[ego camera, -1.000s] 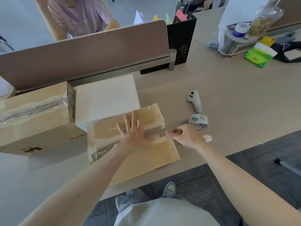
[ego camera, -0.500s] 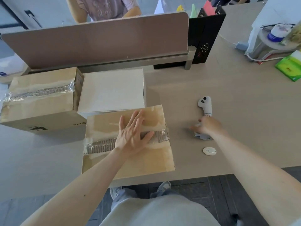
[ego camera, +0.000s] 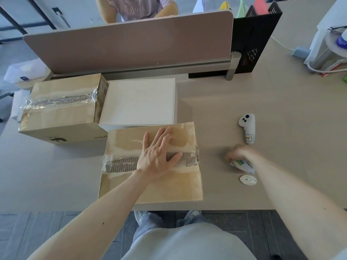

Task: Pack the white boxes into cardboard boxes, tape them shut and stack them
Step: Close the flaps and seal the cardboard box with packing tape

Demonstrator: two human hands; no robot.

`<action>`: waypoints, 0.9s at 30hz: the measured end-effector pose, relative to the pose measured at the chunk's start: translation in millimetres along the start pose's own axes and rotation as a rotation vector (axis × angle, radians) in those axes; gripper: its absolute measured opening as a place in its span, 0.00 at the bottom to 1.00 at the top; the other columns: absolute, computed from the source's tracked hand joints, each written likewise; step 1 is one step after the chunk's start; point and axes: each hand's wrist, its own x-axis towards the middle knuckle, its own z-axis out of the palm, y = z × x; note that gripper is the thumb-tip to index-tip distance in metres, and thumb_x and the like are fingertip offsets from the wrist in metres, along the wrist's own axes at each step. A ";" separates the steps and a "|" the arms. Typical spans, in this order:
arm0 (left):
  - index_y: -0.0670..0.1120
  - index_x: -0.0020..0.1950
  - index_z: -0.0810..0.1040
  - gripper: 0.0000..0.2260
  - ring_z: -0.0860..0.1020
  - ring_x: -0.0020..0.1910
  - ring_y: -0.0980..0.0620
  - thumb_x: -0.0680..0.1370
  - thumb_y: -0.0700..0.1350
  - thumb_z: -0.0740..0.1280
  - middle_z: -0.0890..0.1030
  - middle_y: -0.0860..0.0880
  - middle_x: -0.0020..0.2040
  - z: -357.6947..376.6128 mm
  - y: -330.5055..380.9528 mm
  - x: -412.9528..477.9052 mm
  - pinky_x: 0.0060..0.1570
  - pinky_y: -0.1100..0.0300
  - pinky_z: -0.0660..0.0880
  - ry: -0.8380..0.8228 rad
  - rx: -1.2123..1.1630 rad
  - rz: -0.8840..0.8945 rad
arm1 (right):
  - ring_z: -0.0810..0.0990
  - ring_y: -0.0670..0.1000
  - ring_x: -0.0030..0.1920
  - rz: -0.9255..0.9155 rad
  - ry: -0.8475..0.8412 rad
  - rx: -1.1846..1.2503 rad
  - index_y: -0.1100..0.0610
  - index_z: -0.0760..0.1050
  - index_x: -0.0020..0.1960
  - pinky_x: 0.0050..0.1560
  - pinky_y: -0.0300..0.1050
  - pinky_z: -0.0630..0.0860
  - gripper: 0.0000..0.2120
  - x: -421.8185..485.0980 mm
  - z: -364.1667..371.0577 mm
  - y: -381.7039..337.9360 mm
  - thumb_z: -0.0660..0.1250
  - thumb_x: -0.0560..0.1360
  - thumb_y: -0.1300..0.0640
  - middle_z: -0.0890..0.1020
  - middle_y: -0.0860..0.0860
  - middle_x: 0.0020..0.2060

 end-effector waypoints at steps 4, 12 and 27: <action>0.51 0.70 0.64 0.26 0.51 0.81 0.55 0.78 0.65 0.58 0.56 0.56 0.81 -0.1 0.3 -0.3 0.77 0.38 0.44 -0.003 -0.014 -0.005 | 0.77 0.55 0.33 -0.035 0.010 0.078 0.59 0.78 0.39 0.37 0.41 0.73 0.11 -1.8 3.8 3.2 0.71 0.66 0.51 0.79 0.55 0.34; 0.52 0.68 0.64 0.26 0.51 0.81 0.54 0.78 0.66 0.57 0.58 0.55 0.81 1.8 -2.7 0.8 0.77 0.37 0.43 -0.003 -0.023 0.017 | 0.79 0.59 0.29 -0.134 -0.038 0.344 0.65 0.79 0.43 0.37 0.52 0.80 0.13 -19.5 -0.2 5.3 0.71 0.62 0.58 0.80 0.59 0.31; 0.52 0.66 0.74 0.34 0.67 0.70 0.68 0.71 0.72 0.54 0.78 0.63 0.58 -33.4 -27.9 5.3 0.76 0.46 0.39 -0.220 -0.731 0.079 | 0.81 0.54 0.42 -0.510 0.096 0.587 0.49 0.80 0.50 0.41 0.47 0.74 0.11 -176.4 -21.5 -71.6 0.69 0.69 0.57 0.81 0.57 0.46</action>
